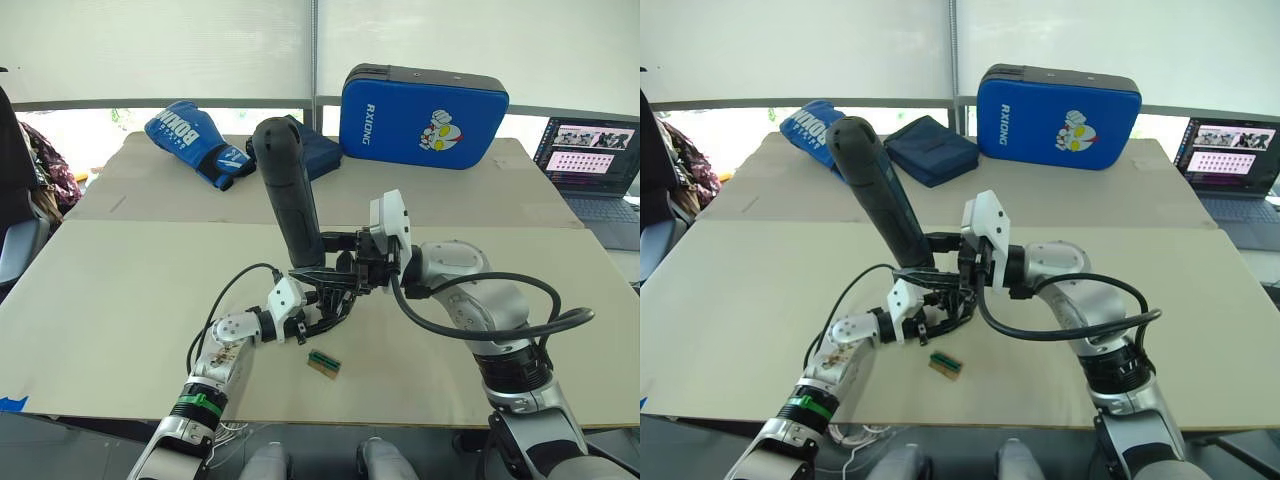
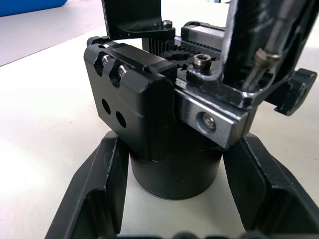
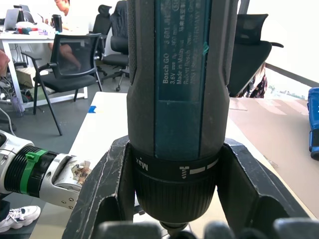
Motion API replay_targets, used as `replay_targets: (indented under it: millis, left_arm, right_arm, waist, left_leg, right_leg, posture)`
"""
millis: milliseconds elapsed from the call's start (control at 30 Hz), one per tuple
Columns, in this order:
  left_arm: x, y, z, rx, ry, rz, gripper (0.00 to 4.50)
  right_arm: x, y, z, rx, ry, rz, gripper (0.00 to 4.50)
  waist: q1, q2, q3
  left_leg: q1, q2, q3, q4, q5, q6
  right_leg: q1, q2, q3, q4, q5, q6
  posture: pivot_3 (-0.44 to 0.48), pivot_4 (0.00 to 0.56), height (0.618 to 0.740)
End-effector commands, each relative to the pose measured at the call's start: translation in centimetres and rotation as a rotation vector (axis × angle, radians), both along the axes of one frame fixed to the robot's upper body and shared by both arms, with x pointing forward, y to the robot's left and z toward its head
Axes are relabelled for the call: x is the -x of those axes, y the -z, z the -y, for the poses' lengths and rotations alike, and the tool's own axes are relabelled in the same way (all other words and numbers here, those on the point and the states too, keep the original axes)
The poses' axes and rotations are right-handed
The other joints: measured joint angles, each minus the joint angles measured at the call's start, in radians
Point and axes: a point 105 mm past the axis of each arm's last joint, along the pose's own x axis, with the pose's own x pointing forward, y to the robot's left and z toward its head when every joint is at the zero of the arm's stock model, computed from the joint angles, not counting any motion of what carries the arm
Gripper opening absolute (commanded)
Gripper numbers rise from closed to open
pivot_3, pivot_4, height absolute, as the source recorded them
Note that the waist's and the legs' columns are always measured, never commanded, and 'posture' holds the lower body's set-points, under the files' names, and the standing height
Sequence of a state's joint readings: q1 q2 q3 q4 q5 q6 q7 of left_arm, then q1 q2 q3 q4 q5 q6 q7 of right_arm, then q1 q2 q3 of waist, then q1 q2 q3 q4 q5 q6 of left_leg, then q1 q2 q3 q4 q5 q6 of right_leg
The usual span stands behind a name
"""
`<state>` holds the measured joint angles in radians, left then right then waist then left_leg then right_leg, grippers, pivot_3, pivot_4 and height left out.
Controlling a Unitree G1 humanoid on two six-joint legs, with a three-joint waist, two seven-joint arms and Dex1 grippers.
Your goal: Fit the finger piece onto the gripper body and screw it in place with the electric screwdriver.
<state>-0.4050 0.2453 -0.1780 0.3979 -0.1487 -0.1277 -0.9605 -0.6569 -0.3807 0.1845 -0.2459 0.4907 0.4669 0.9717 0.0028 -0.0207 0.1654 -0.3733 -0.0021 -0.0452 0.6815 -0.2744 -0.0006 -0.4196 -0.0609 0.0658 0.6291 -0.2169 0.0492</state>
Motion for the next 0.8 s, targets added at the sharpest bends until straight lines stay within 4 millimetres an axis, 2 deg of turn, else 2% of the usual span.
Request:
replay_targets:
  millis: [33, 200, 567, 800]
  left_arm:
    - [1.3, 3.0, 0.3, -0.062, 0.025, -0.117, 2.26]
    - [1.3, 3.1, 0.3, -0.064, 0.026, -0.12, 2.26]
    - [1.3, 3.1, 0.4, -0.062, 0.028, -0.121, 2.26]
    - [1.3, 3.0, 0.4, -0.062, 0.028, -0.121, 2.26]
  right_arm:
    - [0.8, -1.3, -0.1, -0.033, -0.026, 0.04, 1.89]
    - [0.5, -1.0, -0.1, -0.027, -0.011, 0.032, 1.89]
    - [-1.5, 0.4, 0.6, -0.035, 0.077, -0.01, 1.89]
    - [-1.7, 1.2, 0.7, -0.03, 0.088, -0.031, 1.89]
  waist:
    - [0.0, 0.0, 0.0]
    - [-0.001, 0.0, 0.0]
    - [-0.001, 0.0, -0.001]
    - [-0.001, 0.0, -0.001]
  left_leg:
    - [0.0, 0.0, 0.0, 0.0, 0.0, 0.0]
    - [0.0, 0.0, 0.0, 0.0, 0.0, 0.0]
    - [0.0, 0.0, 0.0, 0.0, 0.0, 0.0]
    - [0.001, 0.0, 0.0, 0.0, 0.0, 0.0]
  right_leg:
    - [0.0, 0.0, 0.0, 0.0, 0.0, 0.0]
    - [0.0, 0.0, 0.0, 0.0, 0.0, 0.0]
    - [0.0, 0.0, 0.0, 0.0, 0.0, 0.0]
    - [0.0, 0.0, 0.0, 0.0, 0.0, 0.0]
  posture:
    - [0.0, 0.15, 0.74]
    - [0.0, 0.15, 0.74]
    - [0.0, 0.15, 0.74]
    - [0.0, 0.15, 0.74]
